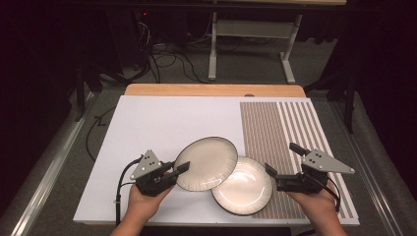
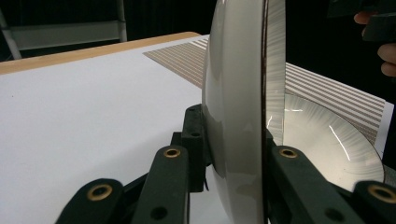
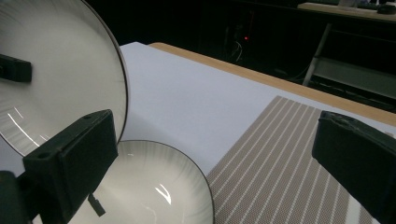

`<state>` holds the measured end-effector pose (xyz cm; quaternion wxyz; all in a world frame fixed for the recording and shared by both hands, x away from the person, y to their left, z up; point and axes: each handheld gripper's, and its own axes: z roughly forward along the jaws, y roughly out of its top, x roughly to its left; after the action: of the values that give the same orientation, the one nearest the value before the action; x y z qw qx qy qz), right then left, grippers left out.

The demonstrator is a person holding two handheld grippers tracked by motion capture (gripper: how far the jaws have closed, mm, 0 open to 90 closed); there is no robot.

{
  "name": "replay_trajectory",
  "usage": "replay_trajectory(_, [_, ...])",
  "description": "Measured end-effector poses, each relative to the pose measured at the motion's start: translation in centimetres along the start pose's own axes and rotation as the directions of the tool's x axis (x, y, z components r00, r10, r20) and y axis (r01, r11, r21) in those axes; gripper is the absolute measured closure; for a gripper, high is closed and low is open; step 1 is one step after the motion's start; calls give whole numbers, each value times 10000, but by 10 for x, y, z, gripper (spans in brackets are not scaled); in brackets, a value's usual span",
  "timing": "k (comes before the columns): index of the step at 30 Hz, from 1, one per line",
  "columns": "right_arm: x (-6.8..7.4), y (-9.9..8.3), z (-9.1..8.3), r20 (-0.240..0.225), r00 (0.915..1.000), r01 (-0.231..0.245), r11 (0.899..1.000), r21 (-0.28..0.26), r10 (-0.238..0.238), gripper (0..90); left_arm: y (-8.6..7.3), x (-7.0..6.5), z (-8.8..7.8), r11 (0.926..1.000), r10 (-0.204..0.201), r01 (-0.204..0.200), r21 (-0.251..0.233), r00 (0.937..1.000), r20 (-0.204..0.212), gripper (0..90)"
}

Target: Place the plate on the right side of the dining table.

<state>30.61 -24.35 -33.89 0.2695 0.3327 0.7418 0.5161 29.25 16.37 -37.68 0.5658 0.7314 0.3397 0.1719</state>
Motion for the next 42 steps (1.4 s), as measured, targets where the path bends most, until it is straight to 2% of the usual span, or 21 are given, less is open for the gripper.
replay_trajectory(11, [25,13,29,-769,9969,169,9997,175,-155,60,0,1,-1,9999,128,-128,47,9999,41,756])
replay_trajectory(17, [42,12,47,-1207,9917,493,9978,447,-436,155,-1,4,-2,9998,88,-90,159,9999,125,755])
replay_trajectory(20, [48,9,57,-1378,9897,487,9968,628,-397,169,-1,4,-2,9998,123,-126,175,9998,131,754])
replay_trajectory(25, [53,6,71,-1475,9891,147,9960,877,-16,242,-1,4,-2,9997,177,-179,154,9997,141,755])
replay_trajectory(28, [54,4,77,-1512,9884,-14,9953,963,160,324,-1,4,-3,9996,207,-209,169,9997,128,755])
replay_trajectory(31, [54,1,81,-1755,9830,-367,9942,1015,542,419,-1,4,-3,9996,251,-254,158,9995,176,755])
replay_trajectory(35, [53,-1,86,-1896,9784,-613,9914,1156,825,497,-1,3,-3,9995,288,-290,113,9994,176,755])
replay_trajectory(38, [53,-2,89,-1962,9750,-806,9888,1259,1044,519,-2,3,-4,9993,354,-355,95,9992,172,756])
replay_trajectory(42, [55,-4,91,-2197,9702,-730,9877,1384,1025,607,-2,3,-4,9991,421,-422,92,9989,184,756])
